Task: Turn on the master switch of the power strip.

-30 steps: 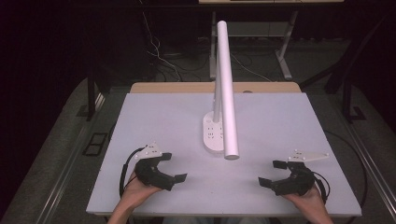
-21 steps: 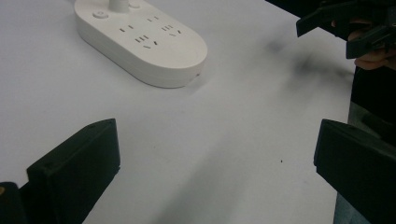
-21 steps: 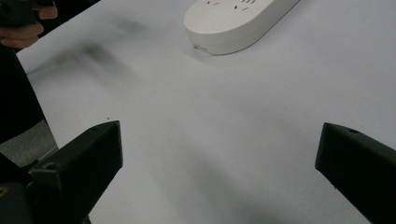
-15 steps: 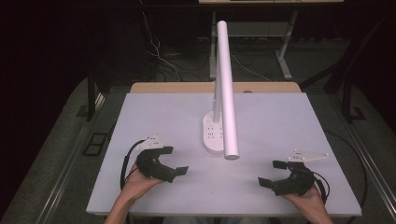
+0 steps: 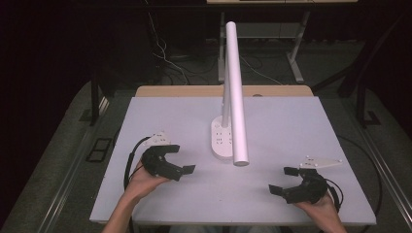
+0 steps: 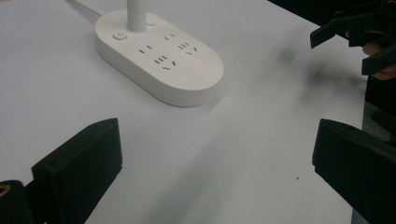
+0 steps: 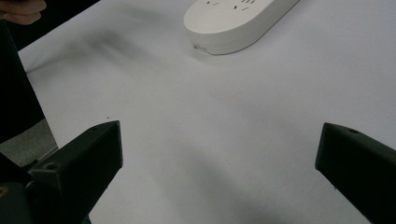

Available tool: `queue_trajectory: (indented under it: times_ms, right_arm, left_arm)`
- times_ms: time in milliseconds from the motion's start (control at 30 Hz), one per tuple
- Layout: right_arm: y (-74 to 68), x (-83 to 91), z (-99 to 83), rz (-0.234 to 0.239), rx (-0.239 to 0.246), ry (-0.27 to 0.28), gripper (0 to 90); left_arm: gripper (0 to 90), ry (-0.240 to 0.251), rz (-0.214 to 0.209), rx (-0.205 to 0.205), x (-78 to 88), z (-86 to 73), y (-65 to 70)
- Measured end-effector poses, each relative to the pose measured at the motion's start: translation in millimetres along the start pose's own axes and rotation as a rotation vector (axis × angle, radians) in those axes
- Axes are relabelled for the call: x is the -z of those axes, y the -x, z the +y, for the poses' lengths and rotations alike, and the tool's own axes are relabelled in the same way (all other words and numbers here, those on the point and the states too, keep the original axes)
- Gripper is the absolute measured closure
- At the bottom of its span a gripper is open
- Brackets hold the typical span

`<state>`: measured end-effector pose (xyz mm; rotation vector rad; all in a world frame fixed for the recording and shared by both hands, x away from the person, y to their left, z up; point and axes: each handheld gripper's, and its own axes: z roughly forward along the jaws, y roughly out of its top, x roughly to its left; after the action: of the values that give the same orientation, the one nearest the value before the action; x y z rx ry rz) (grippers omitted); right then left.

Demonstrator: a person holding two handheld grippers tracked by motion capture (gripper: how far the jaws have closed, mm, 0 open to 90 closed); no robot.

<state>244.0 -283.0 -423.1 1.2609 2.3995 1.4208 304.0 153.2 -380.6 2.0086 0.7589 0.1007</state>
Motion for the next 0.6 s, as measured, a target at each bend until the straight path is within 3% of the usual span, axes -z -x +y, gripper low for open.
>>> queue_trajectory:
  times_ms: [600]
  right_arm:
    - [0.9, 0.4, -0.6, 0.003, 0.001, -0.003, 0.3]
  left_arm:
    - [2.1, -0.026, -0.008, -0.019, -5.6, 21.9, -11.5]
